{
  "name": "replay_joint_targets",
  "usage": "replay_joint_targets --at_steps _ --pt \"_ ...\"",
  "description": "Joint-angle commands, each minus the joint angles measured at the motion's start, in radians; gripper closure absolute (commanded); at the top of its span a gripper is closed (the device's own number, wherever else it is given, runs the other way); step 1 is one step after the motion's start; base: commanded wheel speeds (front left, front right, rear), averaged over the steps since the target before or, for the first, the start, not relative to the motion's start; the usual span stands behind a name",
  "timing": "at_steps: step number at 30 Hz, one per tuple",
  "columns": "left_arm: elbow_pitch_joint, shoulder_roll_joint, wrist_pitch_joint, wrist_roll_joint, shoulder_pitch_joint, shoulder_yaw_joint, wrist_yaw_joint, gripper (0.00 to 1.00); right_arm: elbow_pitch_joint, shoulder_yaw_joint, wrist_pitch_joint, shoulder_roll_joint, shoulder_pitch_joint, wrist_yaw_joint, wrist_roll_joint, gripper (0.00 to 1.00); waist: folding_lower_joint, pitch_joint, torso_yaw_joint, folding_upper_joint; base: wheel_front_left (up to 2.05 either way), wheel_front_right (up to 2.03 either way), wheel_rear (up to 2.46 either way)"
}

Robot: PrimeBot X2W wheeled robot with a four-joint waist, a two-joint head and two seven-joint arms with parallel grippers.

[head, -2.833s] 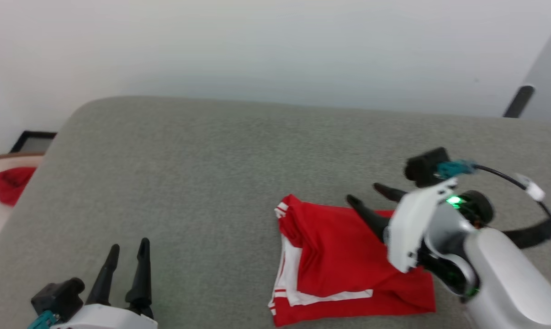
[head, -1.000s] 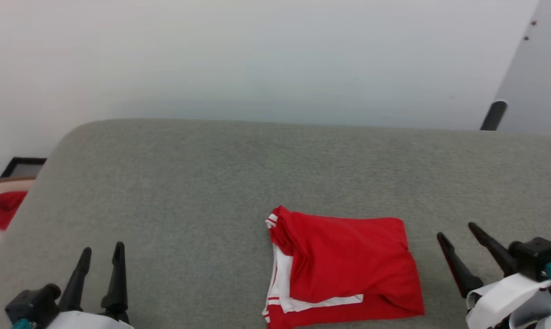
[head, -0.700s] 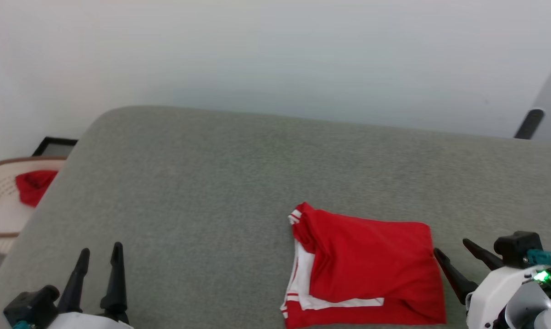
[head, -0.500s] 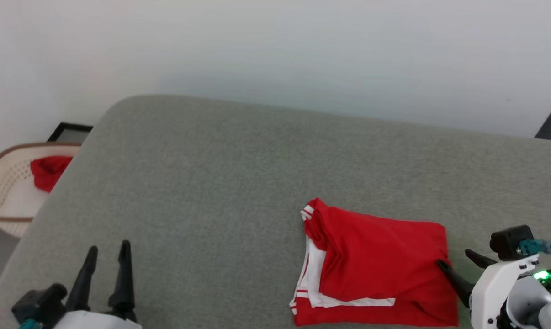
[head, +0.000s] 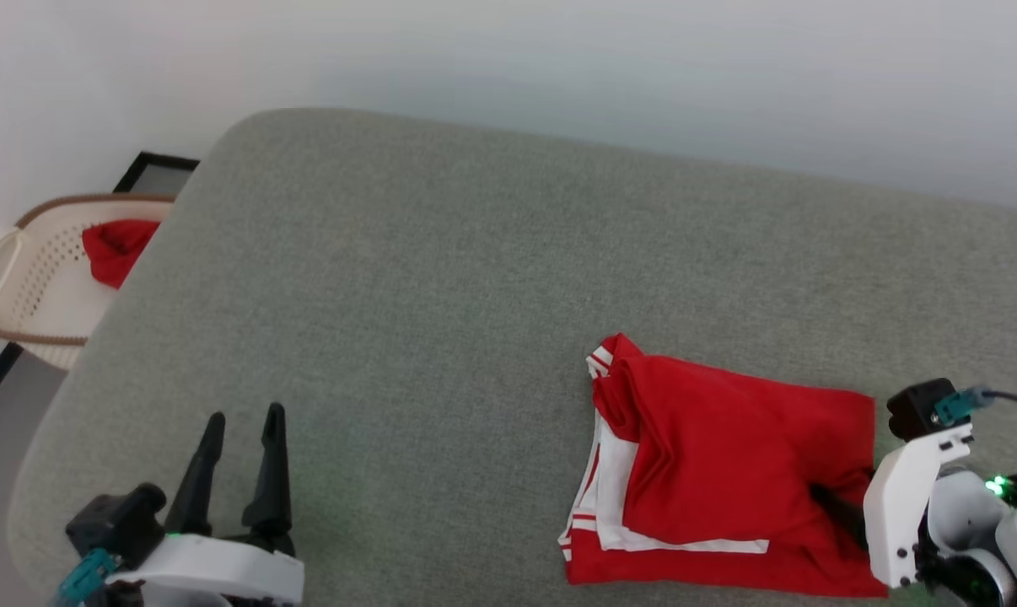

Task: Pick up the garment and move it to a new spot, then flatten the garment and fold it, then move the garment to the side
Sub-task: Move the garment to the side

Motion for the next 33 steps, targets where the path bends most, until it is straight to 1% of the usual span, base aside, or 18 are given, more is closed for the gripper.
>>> replay_joint_targets --at_steps 1,8,9,10,16,20,27,33 --pt "0.002 -0.001 0.000 0.006 -0.011 -0.001 -0.003 0.00 0.007 0.000 0.006 0.007 -0.008 -0.001 -0.004 0.00 0.0000 0.021 0.013 -0.0001 0.00 0.00 0.00" --pt "0.009 -0.014 0.000 0.000 -0.034 -0.006 -0.003 0.00 0.058 0.013 0.105 0.034 -0.036 -0.001 -0.015 0.00 0.0000 0.054 0.024 -0.0001 0.00 0.00 0.00" --pt "0.008 -0.015 0.000 -0.001 -0.036 -0.006 -0.003 0.00 0.062 0.018 0.116 0.036 -0.037 -0.001 -0.010 0.64 0.0000 0.057 0.025 -0.0001 0.00 0.00 0.00" --pt "0.009 -0.017 0.000 0.000 -0.038 -0.007 -0.003 0.00 0.065 0.020 0.125 0.036 -0.038 -0.001 -0.008 1.00 0.0000 0.059 0.027 -0.0001 0.00 0.00 0.00" --pt "0.014 -0.021 0.000 -0.002 -0.040 -0.004 -0.003 0.00 0.052 0.020 0.161 0.022 -0.057 -0.001 0.004 1.00 0.0000 0.060 0.025 -0.0001 0.00 0.00 0.00" --pt "0.011 -0.018 0.000 0.002 -0.037 0.000 -0.003 0.00 0.018 0.013 0.172 -0.003 -0.080 -0.001 0.007 1.00 0.0000 0.057 0.013 -0.0001 0.00 0.00 0.00" --pt "0.006 -0.008 0.000 0.009 -0.038 -0.002 -0.003 0.00 -0.042 0.005 0.181 -0.046 -0.120 -0.001 0.001 1.00 0.0000 0.048 -0.031 -0.0001 0.00 0.00 0.00" --pt "-0.003 -0.001 0.000 0.013 -0.054 -0.015 -0.003 0.00 -0.070 0.005 0.188 -0.090 -0.161 -0.001 -0.001 1.00 0.0000 0.058 -0.079 -0.0001 0.00 0.00 0.00"
